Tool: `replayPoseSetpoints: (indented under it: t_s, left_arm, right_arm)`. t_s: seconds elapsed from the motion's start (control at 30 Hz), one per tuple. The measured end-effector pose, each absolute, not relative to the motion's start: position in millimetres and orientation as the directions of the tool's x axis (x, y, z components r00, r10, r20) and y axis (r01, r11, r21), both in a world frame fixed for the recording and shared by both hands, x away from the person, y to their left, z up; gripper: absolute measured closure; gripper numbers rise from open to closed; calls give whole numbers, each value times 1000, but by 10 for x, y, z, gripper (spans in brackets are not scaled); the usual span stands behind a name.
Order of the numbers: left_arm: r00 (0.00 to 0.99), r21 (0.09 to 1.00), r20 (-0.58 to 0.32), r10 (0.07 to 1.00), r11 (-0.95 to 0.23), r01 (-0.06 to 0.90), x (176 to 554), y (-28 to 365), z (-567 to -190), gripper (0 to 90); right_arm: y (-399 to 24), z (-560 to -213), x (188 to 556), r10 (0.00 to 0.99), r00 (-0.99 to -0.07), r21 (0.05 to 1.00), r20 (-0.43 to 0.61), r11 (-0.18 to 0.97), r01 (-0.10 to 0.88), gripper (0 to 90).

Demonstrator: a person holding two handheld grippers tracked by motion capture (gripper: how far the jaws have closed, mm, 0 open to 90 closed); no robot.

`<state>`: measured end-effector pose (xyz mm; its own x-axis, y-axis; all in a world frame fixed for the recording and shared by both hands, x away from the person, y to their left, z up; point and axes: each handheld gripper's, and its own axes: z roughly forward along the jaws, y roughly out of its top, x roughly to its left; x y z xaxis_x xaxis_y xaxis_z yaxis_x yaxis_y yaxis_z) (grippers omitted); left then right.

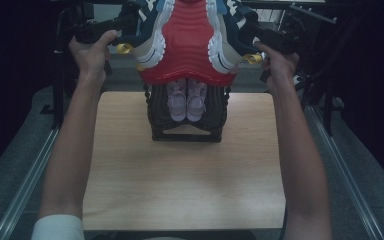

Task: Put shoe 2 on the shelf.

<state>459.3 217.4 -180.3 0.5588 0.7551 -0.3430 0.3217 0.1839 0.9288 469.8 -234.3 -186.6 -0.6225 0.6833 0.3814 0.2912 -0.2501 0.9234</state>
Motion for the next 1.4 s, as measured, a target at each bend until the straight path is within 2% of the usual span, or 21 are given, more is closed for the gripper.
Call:
replayPoseSetpoints:
  t_s: [0.57,0.87,1.4]
  left_arm:
    - [530,930,-335,779,185,317,4775,1979,-1817,753]
    - [511,931,-328,795,180,317,4855,1898,-1851,752]
    - [486,936,-297,822,149,320,4924,1798,-1940,752]
  right_arm:
    - [-2108,-1842,4869,725,-590,931,355,-213,298,766]
    - [-1990,-1888,4949,787,-537,944,303,-171,283,766]
    - [-1914,-1954,4986,814,-511,951,275,-152,271,765]
